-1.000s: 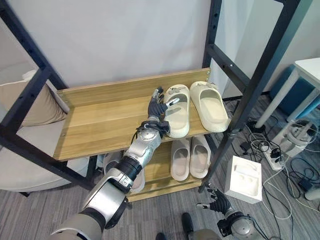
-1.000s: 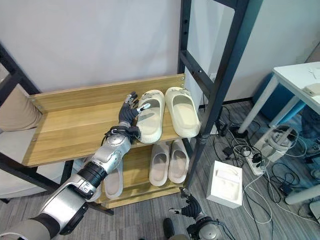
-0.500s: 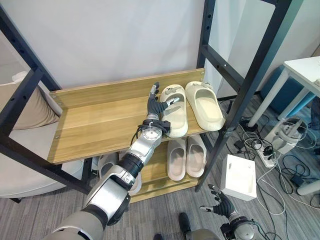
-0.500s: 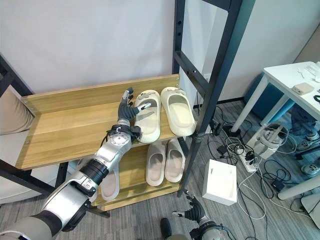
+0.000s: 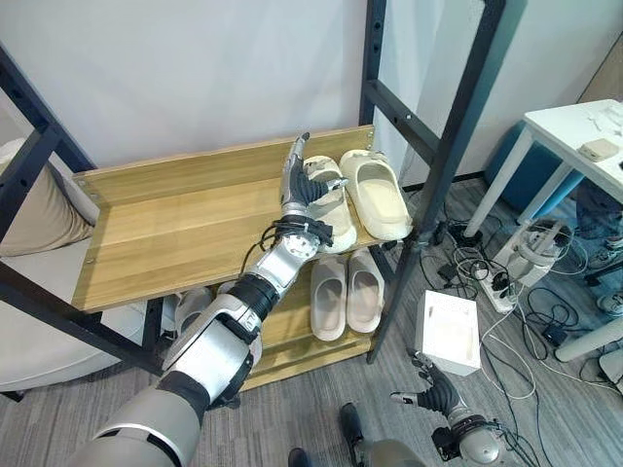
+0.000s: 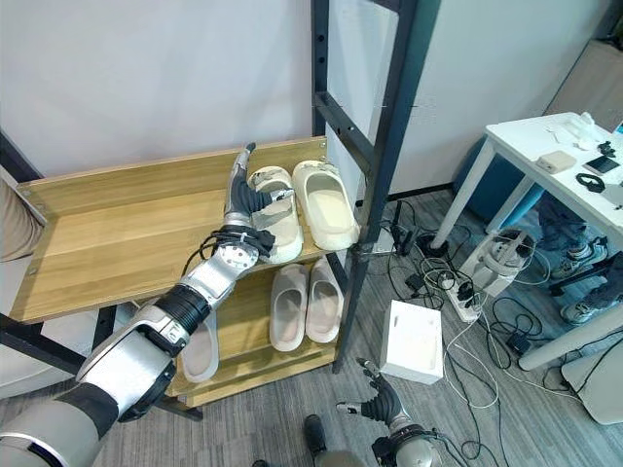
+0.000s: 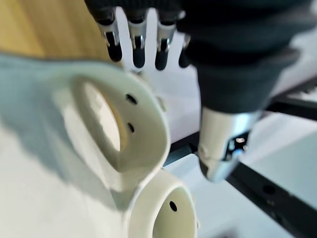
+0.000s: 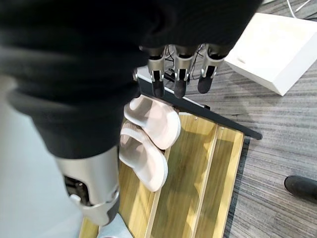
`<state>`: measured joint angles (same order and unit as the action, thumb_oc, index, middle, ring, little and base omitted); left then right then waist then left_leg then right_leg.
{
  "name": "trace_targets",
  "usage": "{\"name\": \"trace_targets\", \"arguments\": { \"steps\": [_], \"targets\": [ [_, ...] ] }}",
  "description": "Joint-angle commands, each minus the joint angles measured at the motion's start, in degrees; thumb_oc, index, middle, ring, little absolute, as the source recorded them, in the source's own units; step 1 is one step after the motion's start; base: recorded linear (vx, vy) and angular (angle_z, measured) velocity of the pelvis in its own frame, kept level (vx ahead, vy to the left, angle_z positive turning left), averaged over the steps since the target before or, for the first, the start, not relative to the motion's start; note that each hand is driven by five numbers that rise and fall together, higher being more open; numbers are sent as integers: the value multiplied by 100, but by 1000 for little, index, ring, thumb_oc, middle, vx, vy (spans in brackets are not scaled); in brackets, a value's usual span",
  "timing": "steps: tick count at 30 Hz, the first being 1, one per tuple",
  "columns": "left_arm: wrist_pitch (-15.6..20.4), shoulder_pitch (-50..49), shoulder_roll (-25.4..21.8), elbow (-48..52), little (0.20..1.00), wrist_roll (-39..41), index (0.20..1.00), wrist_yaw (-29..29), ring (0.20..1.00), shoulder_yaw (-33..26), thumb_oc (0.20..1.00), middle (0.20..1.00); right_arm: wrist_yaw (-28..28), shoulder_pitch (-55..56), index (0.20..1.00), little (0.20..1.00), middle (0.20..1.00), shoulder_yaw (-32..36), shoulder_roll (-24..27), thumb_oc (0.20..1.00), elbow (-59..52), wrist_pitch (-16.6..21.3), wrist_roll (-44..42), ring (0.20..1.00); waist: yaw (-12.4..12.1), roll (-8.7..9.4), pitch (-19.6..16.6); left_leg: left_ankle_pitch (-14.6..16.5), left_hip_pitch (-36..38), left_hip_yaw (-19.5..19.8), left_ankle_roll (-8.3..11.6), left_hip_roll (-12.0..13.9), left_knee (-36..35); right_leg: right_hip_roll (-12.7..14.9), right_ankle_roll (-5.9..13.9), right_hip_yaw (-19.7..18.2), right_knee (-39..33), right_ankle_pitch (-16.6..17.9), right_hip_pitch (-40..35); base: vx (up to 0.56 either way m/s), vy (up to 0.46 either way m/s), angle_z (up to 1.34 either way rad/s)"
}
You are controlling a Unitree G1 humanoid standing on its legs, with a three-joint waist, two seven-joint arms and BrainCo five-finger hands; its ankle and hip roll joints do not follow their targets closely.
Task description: Arrange the slippers neatly on the shoe rack.
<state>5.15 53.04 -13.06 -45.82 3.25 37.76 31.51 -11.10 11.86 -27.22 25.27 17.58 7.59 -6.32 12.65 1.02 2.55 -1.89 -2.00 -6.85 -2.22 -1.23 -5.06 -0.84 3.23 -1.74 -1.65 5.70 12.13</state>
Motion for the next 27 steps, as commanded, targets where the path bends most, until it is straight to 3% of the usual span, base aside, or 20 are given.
{"name": "trace_targets", "arguments": {
  "steps": [1, 10, 19, 23, 27],
  "targets": [
    [-37, 704, -351, -669, 1000, -688, 1000, 83, 1000, -172, 1000, 1000, 64, 4, 1000, 1000, 1000, 142, 155, 1000, -309, 418, -146, 1000, 220, -192, 153, 1015, 537, 329, 115, 100, 6, 239, 110, -144, -336, -1146, -1349, -28, -5, -14],
    [-102, 534, -957, 392, 1000, -1461, 1000, 136, 1000, -133, 1000, 1000, 162, -72, 1000, 1000, 1000, 102, -42, 1000, -208, 440, -145, 1000, 50, -137, 130, 996, 521, 482, 112, 83, 6, 260, 93, 33, -335, -1159, -1409, -23, 3, 4],
    [-225, 22, -1745, 2248, 1000, -2702, 1000, 193, 1000, -470, 1000, 1000, 223, -176, 1000, 1000, 1000, 125, -242, 1000, -107, 450, -77, 1000, -181, -68, 111, 956, 453, 596, 94, 50, 6, 285, 97, 149, -336, -1131, -1406, -19, 9, 7],
    [-120, -469, -1858, 2964, 1000, -2806, 1000, 120, 1000, -830, 1000, 1000, 208, -197, 1000, 1000, 1000, 187, -373, 1000, -37, 417, -65, 1000, -277, -38, 108, 955, 445, 638, 84, 40, 6, 288, 88, 184, -336, -1133, -1419, -9, 3, 7],
    [206, -1158, -1719, 3668, 1000, -2394, 1000, -132, 1000, -1188, 1000, 1000, 198, -233, 1000, 1000, 1000, 263, -463, 1000, 23, 330, -29, 1000, -364, -19, 100, 947, 442, 664, 71, 30, 6, 293, 71, 206, -336, -1134, -1434, -15, 5, 10]
  ]
}}
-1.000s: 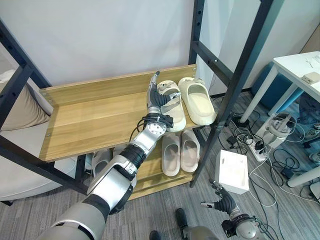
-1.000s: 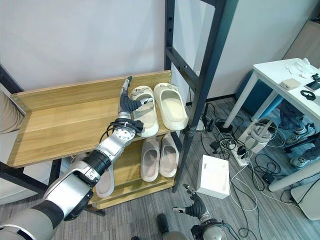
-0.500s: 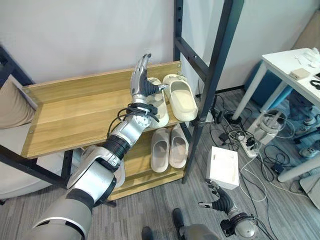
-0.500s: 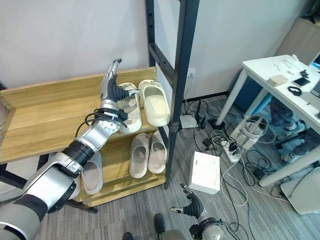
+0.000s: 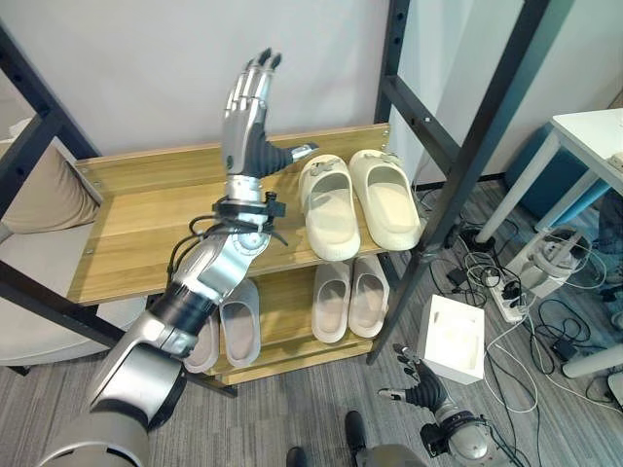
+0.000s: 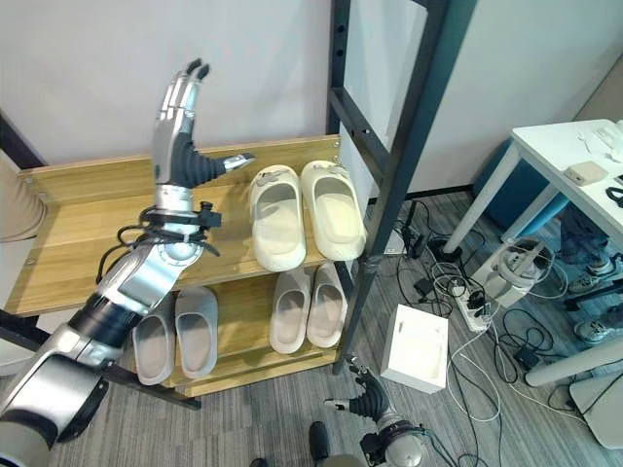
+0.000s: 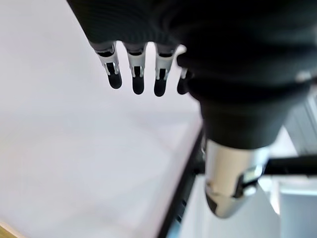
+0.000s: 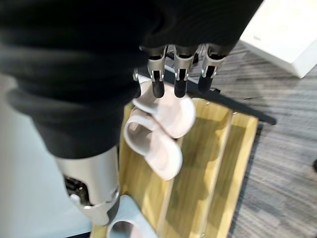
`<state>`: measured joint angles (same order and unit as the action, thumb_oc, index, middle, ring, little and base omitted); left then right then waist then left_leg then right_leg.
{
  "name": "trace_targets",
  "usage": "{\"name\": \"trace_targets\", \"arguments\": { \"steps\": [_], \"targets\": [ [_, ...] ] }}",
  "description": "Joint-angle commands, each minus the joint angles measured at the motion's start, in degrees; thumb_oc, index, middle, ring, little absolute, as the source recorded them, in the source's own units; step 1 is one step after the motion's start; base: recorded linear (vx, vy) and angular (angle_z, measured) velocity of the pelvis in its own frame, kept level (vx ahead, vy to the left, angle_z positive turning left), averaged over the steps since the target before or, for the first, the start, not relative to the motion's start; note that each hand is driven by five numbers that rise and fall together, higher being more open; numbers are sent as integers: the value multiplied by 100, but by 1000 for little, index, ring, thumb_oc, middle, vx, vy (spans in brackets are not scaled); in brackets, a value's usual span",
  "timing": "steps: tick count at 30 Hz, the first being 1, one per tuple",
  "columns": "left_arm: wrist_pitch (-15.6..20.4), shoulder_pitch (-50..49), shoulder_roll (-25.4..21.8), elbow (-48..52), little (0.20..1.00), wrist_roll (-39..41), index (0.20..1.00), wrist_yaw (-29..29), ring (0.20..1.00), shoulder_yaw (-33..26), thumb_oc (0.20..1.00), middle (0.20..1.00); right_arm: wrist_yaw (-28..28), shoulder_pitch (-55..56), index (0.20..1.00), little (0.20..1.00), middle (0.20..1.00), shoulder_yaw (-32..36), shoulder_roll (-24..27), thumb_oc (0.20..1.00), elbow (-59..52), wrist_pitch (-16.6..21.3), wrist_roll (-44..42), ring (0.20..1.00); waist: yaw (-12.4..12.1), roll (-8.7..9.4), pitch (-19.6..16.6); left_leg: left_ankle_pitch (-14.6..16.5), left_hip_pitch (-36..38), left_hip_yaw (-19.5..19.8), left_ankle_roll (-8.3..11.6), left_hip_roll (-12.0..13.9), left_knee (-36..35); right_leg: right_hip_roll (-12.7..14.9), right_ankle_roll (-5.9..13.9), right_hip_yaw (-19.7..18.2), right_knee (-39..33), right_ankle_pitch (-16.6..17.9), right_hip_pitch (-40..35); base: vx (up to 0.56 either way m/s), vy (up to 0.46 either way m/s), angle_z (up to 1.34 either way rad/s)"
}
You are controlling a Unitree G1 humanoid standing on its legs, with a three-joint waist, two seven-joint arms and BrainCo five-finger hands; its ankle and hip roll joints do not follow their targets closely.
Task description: Arrange the slippers neatly on the shoe rack.
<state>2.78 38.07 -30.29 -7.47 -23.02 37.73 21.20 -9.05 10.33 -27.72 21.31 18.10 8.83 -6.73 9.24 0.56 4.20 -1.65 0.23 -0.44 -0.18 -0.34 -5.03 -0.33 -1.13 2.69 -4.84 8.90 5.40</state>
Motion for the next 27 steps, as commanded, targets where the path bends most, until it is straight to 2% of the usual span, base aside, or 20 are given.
{"name": "trace_targets", "arguments": {
  "steps": [1, 5, 9, 11, 12, 13, 14, 15, 16, 21, 24, 27],
  "targets": [
    [566, 160, 87, -28, 1000, 449, 1000, -253, 1000, -218, 1000, 1000, -1, -92, 1000, 1000, 1000, 333, -88, 1000, -8, 184, 19, 1000, -51, 30, -65, 918, 219, 30, -137, -61, 3, 243, 500, -223, -16, -1455, -765, -11, 6, 4],
    [902, -621, 360, 531, 1000, 1489, 1000, -842, 1000, -391, 1000, 1000, -9, -144, 1000, 1000, 1000, 405, -211, 1000, 76, 46, 34, 1000, -158, 30, -68, 904, 225, 77, -155, -78, 3, 249, 482, -171, -16, -1467, -795, -5, 4, 2],
    [1046, -889, 426, 695, 1000, 2047, 1000, -1135, 1000, -335, 1000, 1000, -4, -190, 1000, 1000, 1000, 425, -230, 1000, 117, -9, 11, 1000, -207, 27, -53, 892, 214, 121, -167, -91, 3, 254, 476, -141, -16, -1468, -801, -23, 8, 4],
    [1412, -1227, 386, 1119, 1000, 2990, 1000, -1625, 1000, -293, 1000, 1000, 1, -240, 1000, 1000, 1000, 442, -245, 1000, 147, -46, -39, 1000, -257, 24, -30, 881, 204, 153, -172, -100, 3, 258, 474, -99, -16, -1466, -806, -21, 5, 5],
    [1411, -1231, 383, 1122, 1000, 2994, 1000, -1629, 1000, -297, 1000, 1000, 1, -239, 1000, 1000, 1000, 440, -245, 1000, 146, -47, -39, 1000, -255, 25, -32, 881, 204, 153, -172, -100, 3, 258, 474, -98, -16, -1467, -806, 0, 0, 0],
    [1726, -1554, 272, 1610, 1000, 3990, 1000, -2288, 1000, -256, 1000, 1000, 51, -213, 1000, 1000, 1000, 463, -220, 1000, 110, -65, -79, 1000, -288, 24, -16, 881, 202, 163, -174, -102, 3, 262, 475, -88, -16, -1467, -809, 0, 0, 0],
    [1810, -1705, 154, 1884, 1000, 4509, 1000, -2716, 1000, -217, 1000, 1000, 101, -177, 1000, 1000, 1000, 472, -191, 1000, 84, -68, -98, 1000, -295, 25, -15, 885, 204, 159, -171, -100, 3, 266, 478, -79, -16, -1471, -815, 0, 0, 0],
    [1810, -1705, 154, 1884, 1000, 4509, 1000, -2717, 1000, -217, 1000, 1000, 101, -177, 1000, 1000, 1000, 471, -191, 1000, 84, -68, -98, 1000, -295, 25, -15, 885, 204, 159, -171, -100, 3, 266, 478, -79, -16, -1471, -815, 0, 0, 0],
    [1803, -1952, -65, 2275, 1000, 5185, 1000, -3336, 1000, -91, 1000, 1000, 213, -100, 1000, 1000, 1000, 450, -179, 1000, 110, -80, -126, 1000, -327, 35, -23, 896, 211, 152, -170, -98, 3, 268, 478, -69, -16, -1479, -829, 0, 0, 0],
    [1332, -2479, -728, 2867, 1000, 6126, 1000, -4615, 1000, 382, 1000, 1000, 442, -31, 1000, 1000, 1000, 418, -133, 1000, 222, -139, -30, 1000, -404, 47, -32, 950, 256, 182, -166, -87, 3, 263, 478, -34, -16, -1520, -893, -3, 3, 3],
    [990, -2997, -872, 2697, 1000, 6343, 1000, -5126, 1000, 767, 1000, 1000, 496, -75, 1000, 1000, 1000, 410, -93, 1000, 283, -152, 37, 1000, -443, 43, -26, 954, 275, 198, -174, -82, 3, 255, 473, -21, -16, -1532, -918, -3, 4, 2],
    [918, -3202, -957, 2478, 1000, 6139, 1000, -5286, 1000, 1000, 1000, 1000, 518, -120, 1000, 1000, 1000, 408, -64, 1000, 323, -141, 53, 1000, -456, 46, -19, 953, 286, 202, -177, -83, 3, 253, 472, -14, -15, -1538, -938, -6, 5, 2]
  ]
}}
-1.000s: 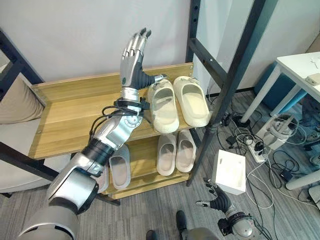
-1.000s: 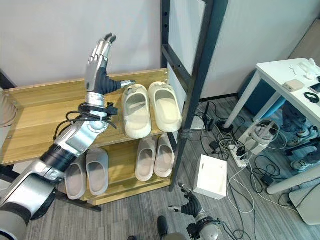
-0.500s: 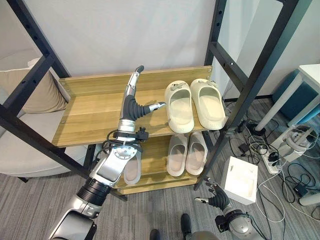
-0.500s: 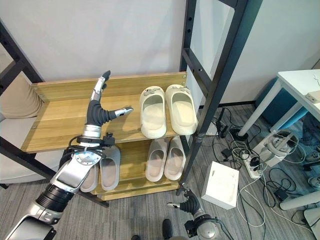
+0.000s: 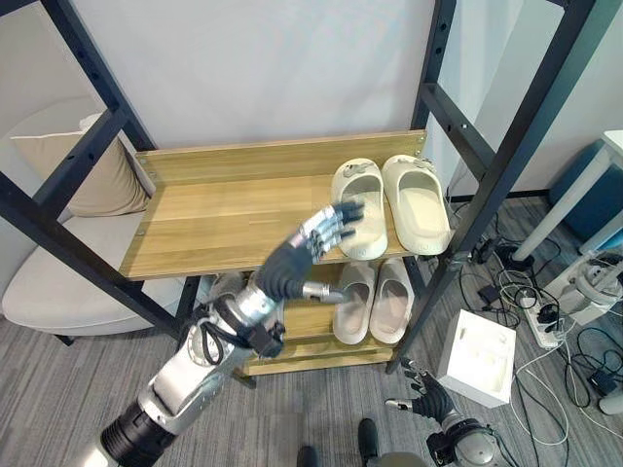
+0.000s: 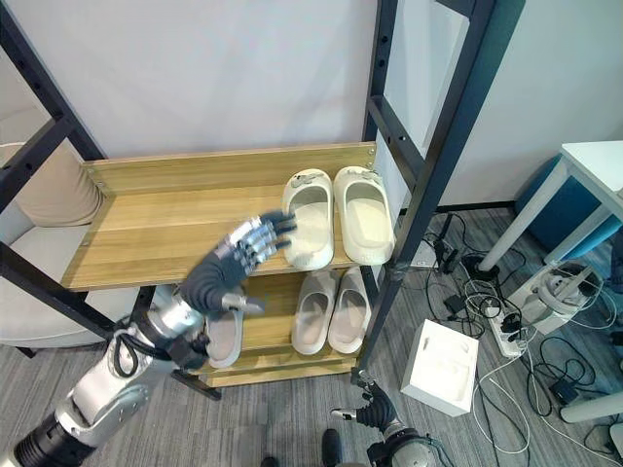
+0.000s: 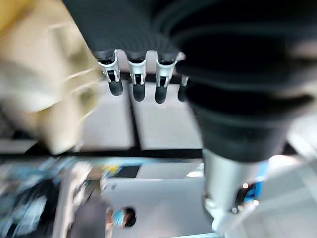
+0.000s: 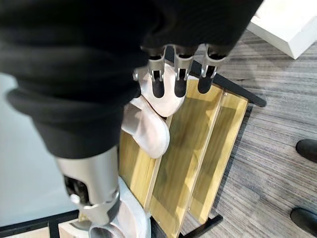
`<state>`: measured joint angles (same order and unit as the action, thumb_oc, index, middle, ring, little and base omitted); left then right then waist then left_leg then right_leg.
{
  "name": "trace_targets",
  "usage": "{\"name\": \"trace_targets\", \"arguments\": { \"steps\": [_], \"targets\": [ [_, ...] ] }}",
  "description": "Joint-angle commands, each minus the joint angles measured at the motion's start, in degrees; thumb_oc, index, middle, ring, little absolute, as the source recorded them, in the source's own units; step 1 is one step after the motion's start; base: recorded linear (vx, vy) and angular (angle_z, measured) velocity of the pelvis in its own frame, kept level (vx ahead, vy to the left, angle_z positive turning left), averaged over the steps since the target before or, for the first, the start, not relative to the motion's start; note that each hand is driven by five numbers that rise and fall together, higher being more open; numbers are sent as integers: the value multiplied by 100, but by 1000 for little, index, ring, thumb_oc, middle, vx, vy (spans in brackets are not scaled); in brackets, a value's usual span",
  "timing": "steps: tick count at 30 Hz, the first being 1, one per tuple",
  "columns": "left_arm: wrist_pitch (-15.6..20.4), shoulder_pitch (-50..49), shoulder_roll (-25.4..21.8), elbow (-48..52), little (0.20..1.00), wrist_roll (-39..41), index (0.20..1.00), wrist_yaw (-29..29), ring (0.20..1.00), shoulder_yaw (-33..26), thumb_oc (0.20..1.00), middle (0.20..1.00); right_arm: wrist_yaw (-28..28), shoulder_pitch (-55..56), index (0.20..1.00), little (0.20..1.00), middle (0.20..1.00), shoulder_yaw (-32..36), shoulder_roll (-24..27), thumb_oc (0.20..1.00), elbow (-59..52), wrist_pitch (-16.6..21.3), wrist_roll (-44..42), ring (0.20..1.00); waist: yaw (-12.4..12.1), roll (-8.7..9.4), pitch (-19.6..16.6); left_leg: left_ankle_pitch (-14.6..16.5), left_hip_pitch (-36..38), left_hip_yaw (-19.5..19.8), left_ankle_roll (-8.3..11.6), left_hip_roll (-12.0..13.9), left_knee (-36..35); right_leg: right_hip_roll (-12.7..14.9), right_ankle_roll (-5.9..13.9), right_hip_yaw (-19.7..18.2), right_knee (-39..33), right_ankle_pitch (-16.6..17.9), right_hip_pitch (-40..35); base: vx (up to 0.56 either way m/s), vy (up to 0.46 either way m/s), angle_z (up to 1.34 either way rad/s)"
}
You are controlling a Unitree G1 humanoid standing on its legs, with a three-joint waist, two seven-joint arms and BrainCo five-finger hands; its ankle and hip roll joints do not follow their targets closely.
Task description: Arrange the slippers neatly on the shoe rack.
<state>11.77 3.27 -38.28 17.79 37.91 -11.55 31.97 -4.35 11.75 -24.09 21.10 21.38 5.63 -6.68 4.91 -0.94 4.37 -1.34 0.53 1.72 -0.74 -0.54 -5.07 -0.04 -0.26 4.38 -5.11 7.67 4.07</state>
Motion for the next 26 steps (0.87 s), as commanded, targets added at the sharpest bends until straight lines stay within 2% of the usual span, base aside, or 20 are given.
{"name": "trace_targets", "arguments": {
  "steps": [1, 2, 4, 5, 7, 8, 10, 12, 13, 19, 26],
  "targets": [
    [-40, 143, -161, -244, 1000, -83, 1000, -425, 1000, 32, 1000, 1000, 51, -296, 1000, 1000, 1000, 42, -27, 1000, 10, 180, 58, 1000, -26, 190, -33, 920, 261, -14, -121, -60, 7, 224, 384, -170, 12, -1419, -811, -49, 23, 2],
    [-115, -99, -60, -807, 1000, -515, 1000, -468, 1000, 219, 1000, 1000, 60, -376, 1000, 1000, 1000, 48, 0, 1000, 50, 174, 53, 1000, -34, 188, -22, 896, 243, -7, -131, -63, 7, 222, 381, -172, 25, -1408, -787, 0, 0, 0],
    [-110, -219, 0, -1145, 1000, -793, 1000, -438, 1000, 259, 1000, 1000, 59, -418, 1000, 1000, 1000, 68, 14, 1000, 84, 173, 28, 1000, -35, 182, -21, 895, 249, -7, -136, -60, 7, 220, 381, -173, 33, -1413, -786, -24, 11, 1],
    [-170, -520, 254, -1802, 1000, -1079, 1000, -306, 1000, 230, 1000, 1000, 57, -456, 1000, 1000, 1000, 74, 36, 1000, 65, 170, -15, 1000, -34, 183, -17, 895, 261, -11, -148, -55, 7, 215, 374, -187, 53, -1422, -786, -36, 26, 2],
    [-97, -736, 648, -2508, 1000, -1344, 1000, 73, 1000, 14, 1000, 1000, 6, -459, 1000, 1000, 1000, 124, 22, 1000, 34, 201, -92, 1000, -31, 196, -11, 887, 274, -3, -159, -56, 7, 213, 361, -186, 68, -1433, -792, -17, 10, 0],
    [-90, -736, 658, -2519, 1000, -1348, 1000, 73, 1000, 17, 1000, 1000, 6, -456, 1000, 1000, 1000, 123, 27, 1000, 34, 201, -93, 1000, -28, 188, -8, 909, 293, 1, -157, -52, 7, 209, 363, -185, 78, -1455, -807, 0, 0, 0],
    [-125, -893, 1246, -3524, 1000, -1435, 1000, 603, 1000, -365, 1000, 1000, -113, -443, 1000, 1000, 1000, 198, -18, 1000, 23, 222, -172, 1000, -35, 212, 16, 887, 294, 34, -169, -54, 7, 206, 341, -173, 98, -1464, -812, -23, 6, 5],
    [-119, -888, 1254, -3534, 1000, -1439, 1000, 605, 1000, -362, 1000, 1000, -113, -444, 1000, 1000, 1000, 198, -16, 1000, 24, 223, -172, 1000, -32, 209, 13, 886, 290, 37, -169, -54, 7, 207, 341, -170, 97, -1463, -809, -23, 9, 5],
    [-110, -898, 1570, -4242, 1000, -1830, 1000, 1061, 1000, -649, 1000, 1000, -234, -422, 1000, 1000, 1000, 277, -64, 1000, 112, 224, -198, 1000, -59, 228, 20, 868, 284, 46, -173, -61, 7, 211, 329, -149, 92, -1462, -814, -27, 12, 3],
    [-193, -787, 2079, -5368, 1000, -1871, 1000, 1602, 1000, -1202, 1000, 1000, -429, -485, 1000, 1000, 1000, 377, -210, 1000, 315, 188, -247, 1000, -102, 247, 6, 860, 308, 87, -172, -71, 7, 218, 301, -99, 84, -1481, -859, -6, 2, 0],
    [-183, -571, 2360, -5883, 1000, -1668, 1000, 1915, 1000, -1469, 1000, 1000, -517, -583, 1000, 1000, 1000, 388, -312, 1000, 447, 180, -360, 1000, -124, 261, -24, 859, 326, 97, -159, -73, 7, 221, 285, -64, 67, -1491, -884, 0, 0, 0]
  ]
}}
